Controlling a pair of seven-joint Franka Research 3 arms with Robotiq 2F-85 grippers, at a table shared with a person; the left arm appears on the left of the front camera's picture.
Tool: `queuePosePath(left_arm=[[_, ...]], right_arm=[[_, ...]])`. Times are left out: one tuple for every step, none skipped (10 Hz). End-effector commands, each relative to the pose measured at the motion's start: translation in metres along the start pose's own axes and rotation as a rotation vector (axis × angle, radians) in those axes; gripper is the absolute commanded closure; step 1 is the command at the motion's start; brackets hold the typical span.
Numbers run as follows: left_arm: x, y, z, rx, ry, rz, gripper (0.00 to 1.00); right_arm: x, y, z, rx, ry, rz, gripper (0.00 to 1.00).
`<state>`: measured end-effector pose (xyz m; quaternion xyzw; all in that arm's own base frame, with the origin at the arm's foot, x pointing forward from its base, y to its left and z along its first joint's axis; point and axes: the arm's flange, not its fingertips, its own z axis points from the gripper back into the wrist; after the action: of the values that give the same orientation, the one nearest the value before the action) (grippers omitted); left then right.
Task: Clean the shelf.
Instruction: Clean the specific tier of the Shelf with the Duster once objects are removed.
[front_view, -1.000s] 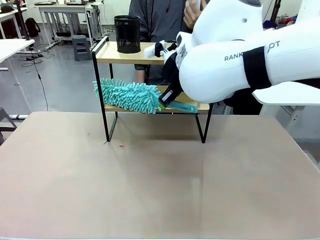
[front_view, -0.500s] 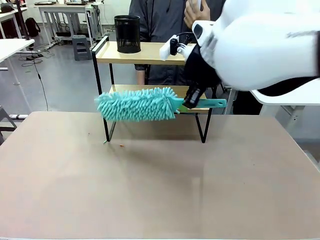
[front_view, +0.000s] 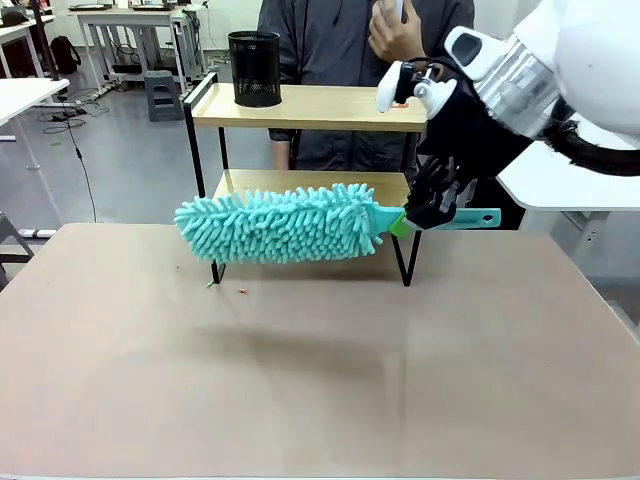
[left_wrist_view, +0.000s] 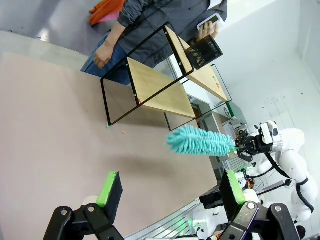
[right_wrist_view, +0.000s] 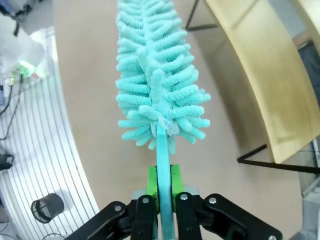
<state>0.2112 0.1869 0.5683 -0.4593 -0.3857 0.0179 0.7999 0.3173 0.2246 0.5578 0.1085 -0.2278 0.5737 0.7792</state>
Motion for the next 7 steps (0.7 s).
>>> queuePosePath(left_arm=[[0.001,-0.002,-0.003,-0.008,-0.008,-0.019,0.0],[0.001,-0.002,-0.003,-0.008,-0.008,-0.019,0.0],[0.001,-0.002,-0.003,-0.008,-0.008,-0.019,0.0],[0.001,-0.002,-0.003,-0.008,-0.008,-0.019,0.0],[0.001,-0.002,-0.003,-0.008,-0.008,-0.019,0.0],[0.001,-0.002,-0.003,-0.008,-0.008,-0.019,0.0],[0.001,-0.002,-0.003,-0.008,-0.008,-0.019,0.0]], right_arm=[[-0.004,-0.009,0.006,-0.111,-0.065,-0.106,0.87],[0.0,0.0,0.0,0.0,0.0,0.0,0.87],[-0.003,-0.01,0.005,-0.039,-0.021,-0.04,0.87],[0.001,-0.019,0.0,-0.085,-0.045,-0.083,0.87],[0.012,-0.027,-0.014,-0.127,-0.048,-0.102,0.87],[0.023,-0.035,-0.028,-0.153,-0.035,-0.109,0.87],[0.033,-0.042,-0.039,-0.148,-0.032,-0.112,0.87]])
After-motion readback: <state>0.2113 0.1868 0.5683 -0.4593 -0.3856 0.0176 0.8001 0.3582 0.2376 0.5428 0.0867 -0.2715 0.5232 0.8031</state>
